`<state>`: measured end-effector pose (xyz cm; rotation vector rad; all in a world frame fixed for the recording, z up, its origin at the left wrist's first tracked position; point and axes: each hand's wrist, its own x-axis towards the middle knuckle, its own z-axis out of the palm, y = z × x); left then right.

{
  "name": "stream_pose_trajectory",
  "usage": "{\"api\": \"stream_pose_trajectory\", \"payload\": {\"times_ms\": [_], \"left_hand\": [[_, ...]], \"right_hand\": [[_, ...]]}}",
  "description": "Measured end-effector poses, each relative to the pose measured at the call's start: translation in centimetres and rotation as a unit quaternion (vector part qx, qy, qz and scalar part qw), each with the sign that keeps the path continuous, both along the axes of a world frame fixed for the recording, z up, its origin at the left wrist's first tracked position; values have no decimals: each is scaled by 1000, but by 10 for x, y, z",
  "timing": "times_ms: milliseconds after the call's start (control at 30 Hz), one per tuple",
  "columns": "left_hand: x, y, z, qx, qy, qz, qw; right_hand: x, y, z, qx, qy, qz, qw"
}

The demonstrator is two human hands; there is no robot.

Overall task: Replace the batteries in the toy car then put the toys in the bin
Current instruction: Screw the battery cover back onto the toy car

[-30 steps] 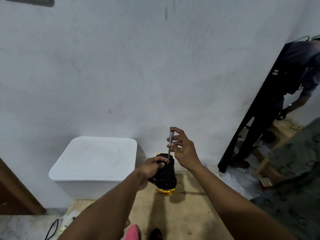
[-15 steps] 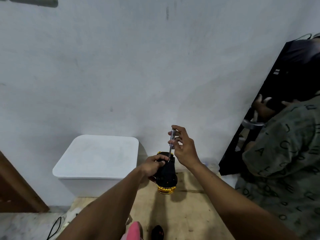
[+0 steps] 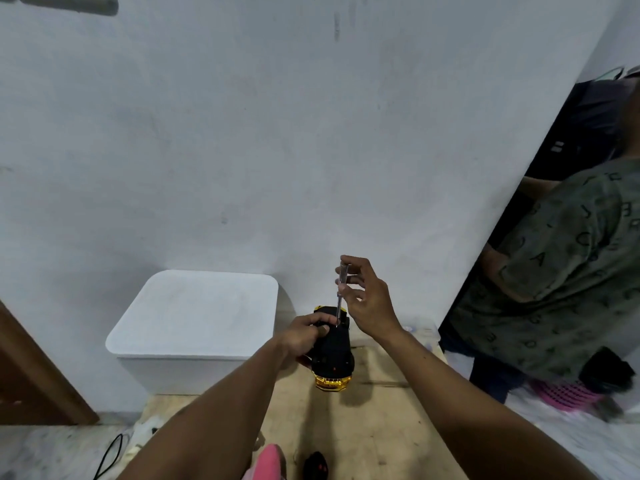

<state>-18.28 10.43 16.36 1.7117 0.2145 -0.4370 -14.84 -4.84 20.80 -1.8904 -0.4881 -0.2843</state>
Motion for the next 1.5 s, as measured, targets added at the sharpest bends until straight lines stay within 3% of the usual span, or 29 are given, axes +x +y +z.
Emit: {"api": "stream_pose_trajectory", "payload": {"times_ms": [533, 667, 833, 1000, 1133, 1500], "left_hand": [[-4, 0, 5, -24, 7, 6, 1000], [-5, 0, 5, -19, 5, 10, 1000], [-5, -1, 6, -14, 3, 3, 1000], [-5, -1, 7, -12, 6, 3, 1000], [-4, 0, 6, -18, 9, 13, 1000], [-5, 4, 7, -26, 12, 23, 999]], "right_hand": [[3, 2, 1, -2, -60, -16, 998], [3, 2, 3, -2, -32, 9, 999], [1, 7, 5, -15, -68, 6, 998], [2, 8, 5, -5, -35, 9, 999], [2, 7, 4, 3, -71, -23, 997], [3, 5, 3, -18, -53, 3, 998]]}}
